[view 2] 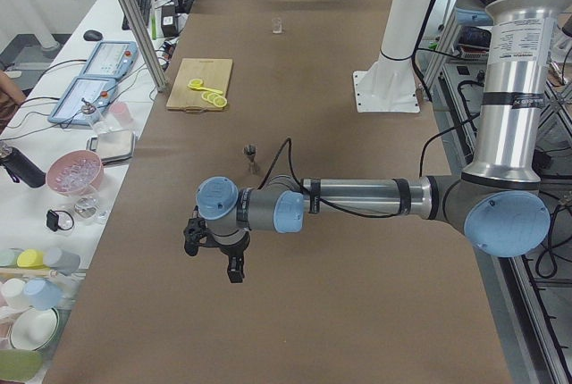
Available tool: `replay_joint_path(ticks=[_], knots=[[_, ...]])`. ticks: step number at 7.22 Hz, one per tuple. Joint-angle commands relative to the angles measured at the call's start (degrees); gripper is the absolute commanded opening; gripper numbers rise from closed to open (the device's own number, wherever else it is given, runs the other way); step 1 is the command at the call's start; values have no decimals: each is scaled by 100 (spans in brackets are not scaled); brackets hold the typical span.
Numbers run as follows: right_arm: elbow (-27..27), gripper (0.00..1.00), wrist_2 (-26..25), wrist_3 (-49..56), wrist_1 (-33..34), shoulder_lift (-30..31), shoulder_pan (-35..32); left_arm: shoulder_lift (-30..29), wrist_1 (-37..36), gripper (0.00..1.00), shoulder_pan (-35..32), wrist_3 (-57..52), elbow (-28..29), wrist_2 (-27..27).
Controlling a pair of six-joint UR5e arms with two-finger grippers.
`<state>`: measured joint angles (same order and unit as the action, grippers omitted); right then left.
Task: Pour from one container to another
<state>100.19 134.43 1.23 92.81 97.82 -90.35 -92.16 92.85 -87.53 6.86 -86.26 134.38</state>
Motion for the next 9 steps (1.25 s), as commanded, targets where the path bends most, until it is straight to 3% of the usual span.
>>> replay_joint_path(ticks=[1,9], knots=[[0,100,48,9,-9,0,0,14,14,99,-1,0,12,0],[0,100,391,44,-18,-97,0,-4,-38,99,-1,8,-40,53]])
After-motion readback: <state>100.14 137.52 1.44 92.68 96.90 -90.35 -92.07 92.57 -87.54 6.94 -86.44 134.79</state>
